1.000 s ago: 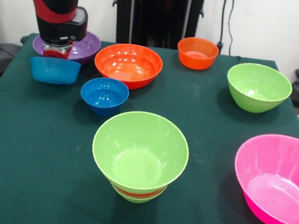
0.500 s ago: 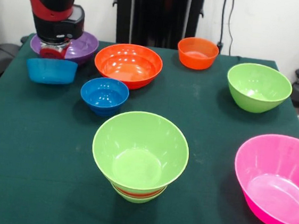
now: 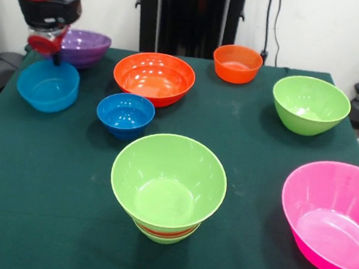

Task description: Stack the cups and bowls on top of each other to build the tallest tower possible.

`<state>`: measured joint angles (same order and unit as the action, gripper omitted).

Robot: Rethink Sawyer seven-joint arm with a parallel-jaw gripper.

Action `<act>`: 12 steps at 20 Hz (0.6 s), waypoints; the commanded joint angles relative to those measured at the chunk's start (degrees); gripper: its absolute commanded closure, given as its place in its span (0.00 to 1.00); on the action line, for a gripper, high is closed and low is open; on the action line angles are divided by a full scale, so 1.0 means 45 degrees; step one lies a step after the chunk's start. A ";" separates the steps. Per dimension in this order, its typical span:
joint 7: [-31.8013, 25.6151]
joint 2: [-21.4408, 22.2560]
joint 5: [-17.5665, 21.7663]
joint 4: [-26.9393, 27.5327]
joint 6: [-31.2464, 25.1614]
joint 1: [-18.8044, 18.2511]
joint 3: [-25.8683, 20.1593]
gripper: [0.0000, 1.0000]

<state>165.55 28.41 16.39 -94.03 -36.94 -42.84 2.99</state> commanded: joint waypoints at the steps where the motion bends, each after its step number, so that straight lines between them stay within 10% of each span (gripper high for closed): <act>1: -0.2806 0.1004 -0.0367 -0.0219 -0.2132 -0.0253 -0.1919 1.00; 12: -0.2592 0.1190 -0.0138 -0.0236 -0.2631 -0.0515 -0.2226 1.00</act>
<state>165.55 33.43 16.34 -94.12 -43.09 -46.00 -0.04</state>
